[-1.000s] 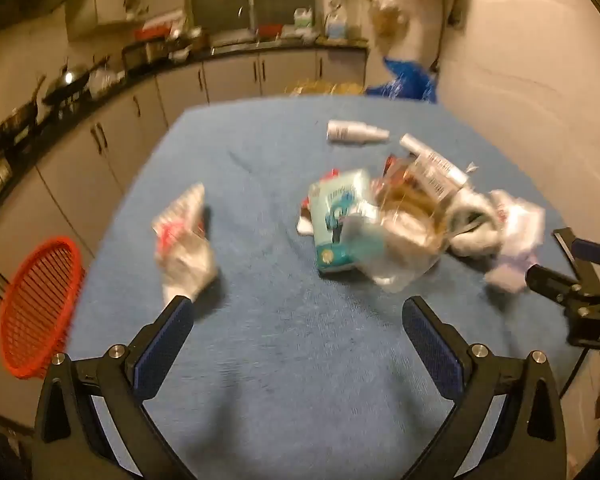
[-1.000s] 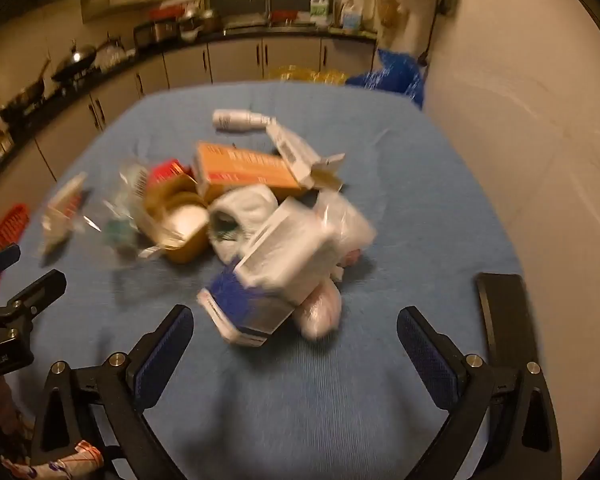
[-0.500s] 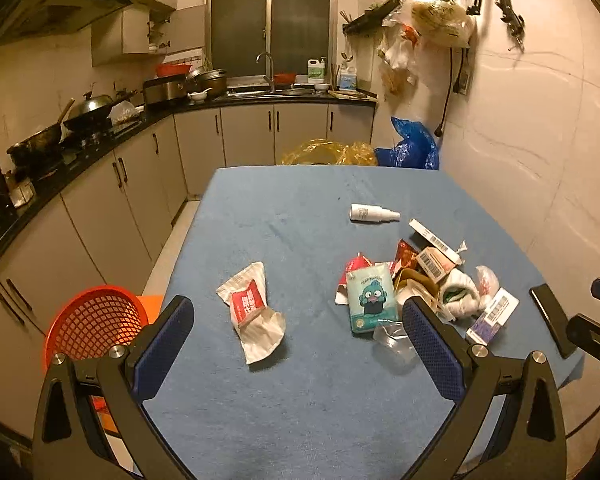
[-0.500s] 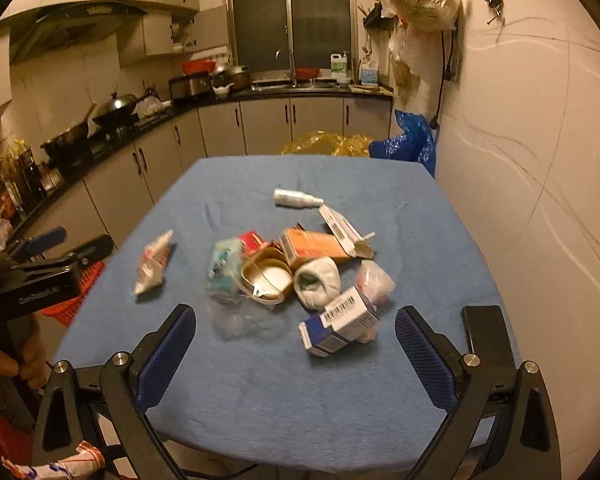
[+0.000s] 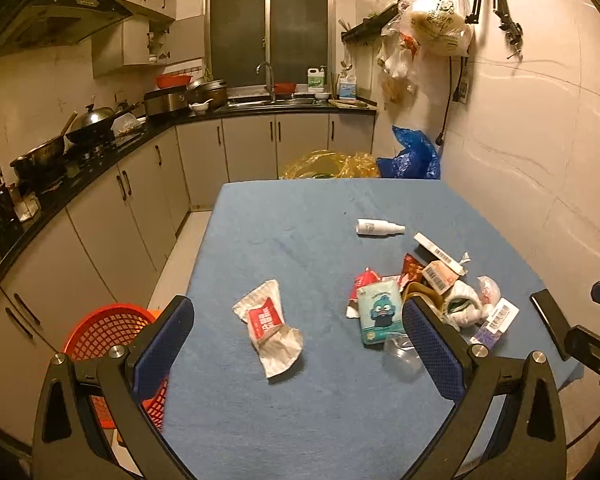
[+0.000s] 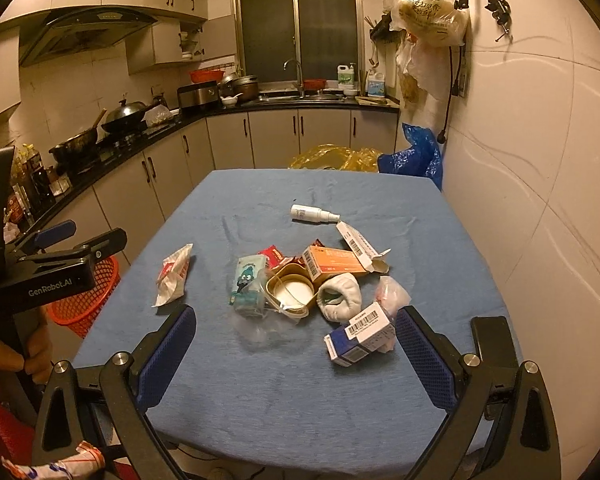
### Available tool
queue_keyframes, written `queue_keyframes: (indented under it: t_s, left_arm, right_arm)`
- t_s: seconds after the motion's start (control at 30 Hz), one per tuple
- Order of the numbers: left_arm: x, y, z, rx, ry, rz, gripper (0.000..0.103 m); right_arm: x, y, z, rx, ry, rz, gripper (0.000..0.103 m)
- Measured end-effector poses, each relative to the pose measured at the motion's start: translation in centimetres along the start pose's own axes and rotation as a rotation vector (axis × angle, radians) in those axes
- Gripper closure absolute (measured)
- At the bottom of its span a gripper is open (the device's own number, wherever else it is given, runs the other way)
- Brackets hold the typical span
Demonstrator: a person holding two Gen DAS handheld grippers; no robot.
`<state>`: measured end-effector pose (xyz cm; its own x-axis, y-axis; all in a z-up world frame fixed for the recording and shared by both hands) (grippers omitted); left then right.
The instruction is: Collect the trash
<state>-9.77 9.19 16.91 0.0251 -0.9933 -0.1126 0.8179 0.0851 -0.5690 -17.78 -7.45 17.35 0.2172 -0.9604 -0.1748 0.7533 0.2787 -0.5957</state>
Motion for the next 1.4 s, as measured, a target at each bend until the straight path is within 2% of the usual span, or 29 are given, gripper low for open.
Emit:
queue_keyframes:
  t_s: [0.73, 1.4]
  left_arm:
    - [-1.6, 1.3, -0.6, -0.060, 0.000, 0.036, 0.000]
    - [-1.0, 1.9, -1.1, -0.071, 0.023, 0.025, 0.000]
  right_arm:
    - [-0.4, 2.2, -0.3, -0.042, 0.027, 0.044, 0.002]
    - [0.8, 2.5, -0.8, -0.058, 0.078, 0.037, 0.002]
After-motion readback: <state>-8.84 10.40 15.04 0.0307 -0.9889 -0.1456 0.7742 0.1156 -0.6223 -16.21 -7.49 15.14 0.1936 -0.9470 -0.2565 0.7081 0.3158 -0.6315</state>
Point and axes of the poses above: each gripper's, at about its wrist camera, not at the fingertips, and y roughly the way its jaws point, x to its right, z to its top, the point moved 2 cm from there along y, roughly the way its jaws point, and after that the axes turned 11 degrees about z, right-handed, at the moved point
